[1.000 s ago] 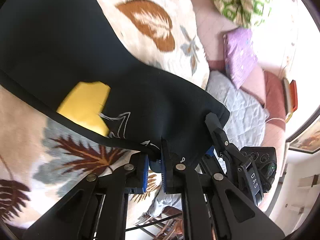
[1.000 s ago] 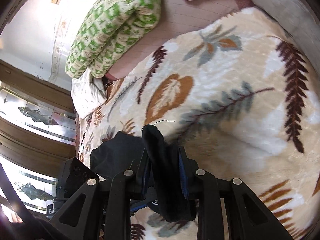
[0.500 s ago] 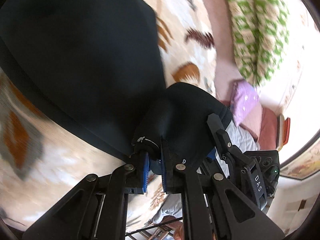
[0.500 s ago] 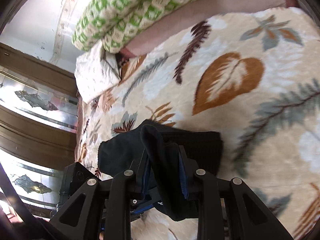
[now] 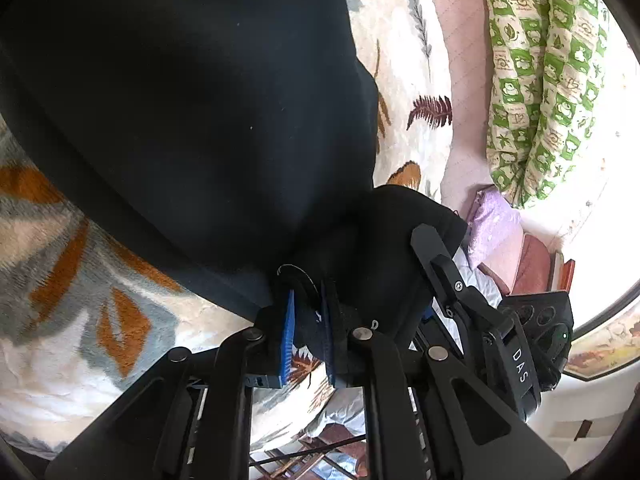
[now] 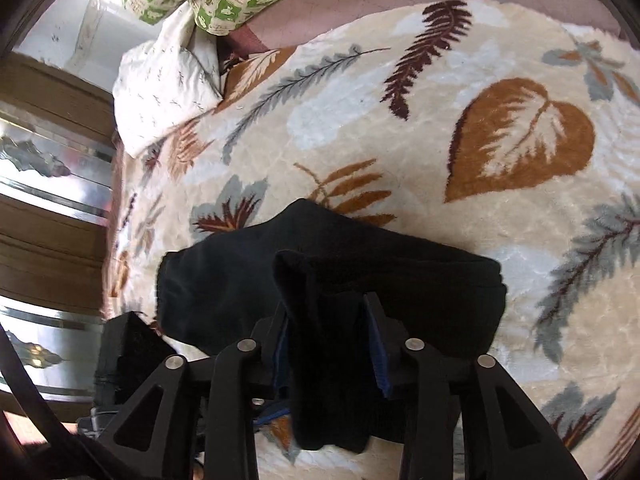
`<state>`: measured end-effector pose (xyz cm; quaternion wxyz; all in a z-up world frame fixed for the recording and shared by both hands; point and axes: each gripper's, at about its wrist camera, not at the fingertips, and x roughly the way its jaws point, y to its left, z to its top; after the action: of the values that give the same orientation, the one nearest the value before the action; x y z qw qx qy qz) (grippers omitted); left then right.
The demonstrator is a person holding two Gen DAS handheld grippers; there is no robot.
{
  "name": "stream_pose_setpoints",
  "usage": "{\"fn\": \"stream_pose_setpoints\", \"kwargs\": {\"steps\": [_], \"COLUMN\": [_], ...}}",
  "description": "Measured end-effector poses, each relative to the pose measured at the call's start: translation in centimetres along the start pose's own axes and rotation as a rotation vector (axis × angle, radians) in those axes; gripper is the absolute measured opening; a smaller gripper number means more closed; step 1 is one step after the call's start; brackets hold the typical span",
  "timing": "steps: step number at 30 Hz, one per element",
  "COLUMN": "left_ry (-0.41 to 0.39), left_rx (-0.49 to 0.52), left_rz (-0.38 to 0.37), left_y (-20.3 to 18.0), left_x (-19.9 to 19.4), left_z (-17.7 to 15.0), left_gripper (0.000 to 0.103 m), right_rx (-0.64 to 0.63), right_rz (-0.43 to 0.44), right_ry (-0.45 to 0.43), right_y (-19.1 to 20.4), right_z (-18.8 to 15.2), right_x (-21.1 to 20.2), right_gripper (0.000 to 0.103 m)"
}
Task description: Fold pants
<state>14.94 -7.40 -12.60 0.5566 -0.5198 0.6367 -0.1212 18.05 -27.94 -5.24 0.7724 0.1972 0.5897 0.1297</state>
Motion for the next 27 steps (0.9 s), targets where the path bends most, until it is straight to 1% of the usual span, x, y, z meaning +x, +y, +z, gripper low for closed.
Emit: {"fn": "stream_pose_setpoints", "kwargs": {"steps": [4,7,9,10,11,12,13,14,17,18,21,24,27], "left_ry": [0.013,0.021,0.031,0.037,0.039,0.041,0.043,0.038,0.042,0.041,0.015,-0.016,-0.058], "left_rx": [-0.003,-0.008,-0.015,-0.022,-0.029,-0.034,-0.040,-0.049,-0.043,-0.038,-0.028,-0.007,0.046], "left_rz": [0.002,-0.004,-0.002,0.003,0.013,0.021,0.027,0.027,0.021,0.024,0.032,0.034,0.061], "left_y": [0.1,0.2,0.3,0.3,0.5,0.5,0.6,0.7,0.4,0.3,0.1,-0.2,-0.9], "left_x": [-0.4,-0.7,-0.9,-0.9,-1.0,-1.1,-1.1,-1.2,-1.2,-1.3,-2.2,-3.2,-4.4], "left_z": [0.3,0.3,0.5,0.6,0.6,0.6,0.7,0.6,0.6,0.7,0.8,0.9,0.9], "left_gripper": [0.009,0.009,0.012,0.017,0.028,0.036,0.048,0.051,0.051,0.051,0.051,0.051,0.051], "right_rx": [0.009,-0.002,-0.016,-0.022,-0.032,-0.060,-0.083,-0.101,-0.086,-0.092,-0.112,-0.094,-0.087], "right_rz": [-0.004,-0.008,-0.023,-0.033,-0.052,-0.100,-0.138,-0.162,-0.119,-0.121,-0.120,-0.058,-0.040], "right_ry": [0.007,0.007,0.006,0.005,0.002,-0.002,-0.003,0.001,0.023,0.022,0.013,-0.011,-0.022], "right_y": [0.8,1.6,2.3,2.5,2.7,3.1,3.4,3.6,3.4,3.5,3.9,3.8,3.9], "right_z": [0.1,0.2,0.3,0.4,0.5,0.6,0.7,0.7,0.8,0.8,0.8,0.9,1.0], "right_x": [0.1,0.1,0.1,0.1,0.1,0.2,0.4,0.6,1.2,1.2,0.7,-0.4,-1.0], "right_gripper": [0.043,0.043,0.044,0.045,0.048,0.049,0.053,0.056,0.055,0.055,0.055,0.056,0.057]}}
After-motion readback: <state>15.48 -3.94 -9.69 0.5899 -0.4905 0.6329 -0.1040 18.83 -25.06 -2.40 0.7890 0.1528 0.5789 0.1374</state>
